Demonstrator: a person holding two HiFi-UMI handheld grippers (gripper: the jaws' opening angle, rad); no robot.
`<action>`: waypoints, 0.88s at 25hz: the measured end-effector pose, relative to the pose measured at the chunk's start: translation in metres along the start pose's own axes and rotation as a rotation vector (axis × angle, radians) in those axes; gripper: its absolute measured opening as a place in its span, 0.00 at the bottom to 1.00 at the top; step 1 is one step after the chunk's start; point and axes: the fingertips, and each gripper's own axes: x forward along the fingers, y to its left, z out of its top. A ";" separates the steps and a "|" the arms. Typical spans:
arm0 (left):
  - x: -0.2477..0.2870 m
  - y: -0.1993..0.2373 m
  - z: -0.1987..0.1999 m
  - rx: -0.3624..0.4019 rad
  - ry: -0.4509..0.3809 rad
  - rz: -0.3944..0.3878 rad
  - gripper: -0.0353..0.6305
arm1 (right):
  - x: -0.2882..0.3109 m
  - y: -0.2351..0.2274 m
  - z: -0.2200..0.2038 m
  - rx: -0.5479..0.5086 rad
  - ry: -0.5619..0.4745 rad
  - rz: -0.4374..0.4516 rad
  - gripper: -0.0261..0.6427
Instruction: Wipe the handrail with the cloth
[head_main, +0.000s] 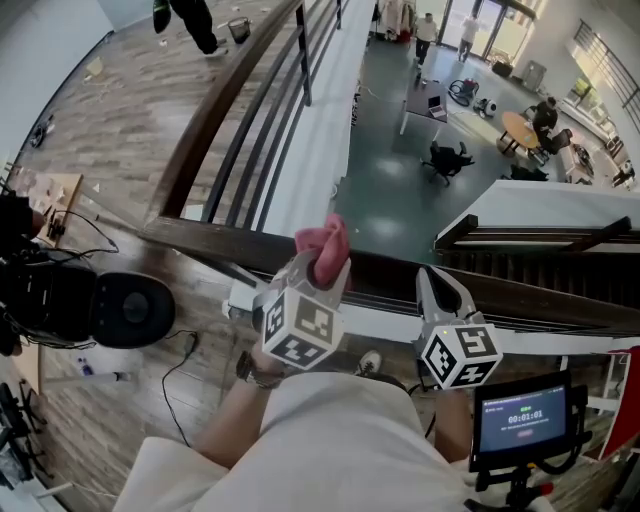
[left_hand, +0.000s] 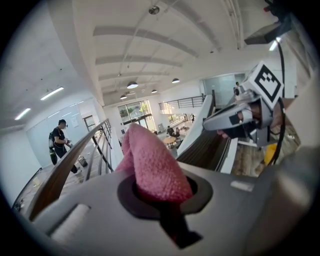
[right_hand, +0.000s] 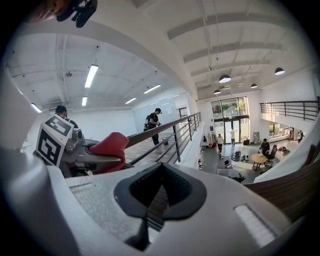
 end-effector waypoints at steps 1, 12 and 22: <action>-0.001 0.002 -0.001 -0.003 0.001 0.003 0.10 | 0.000 0.000 0.000 0.000 0.001 0.000 0.04; -0.006 0.016 -0.009 -0.048 0.001 0.019 0.10 | 0.000 -0.003 -0.006 0.002 0.012 0.003 0.04; -0.019 0.046 -0.021 -0.094 0.008 0.063 0.10 | -0.001 -0.007 -0.004 0.006 0.012 -0.007 0.04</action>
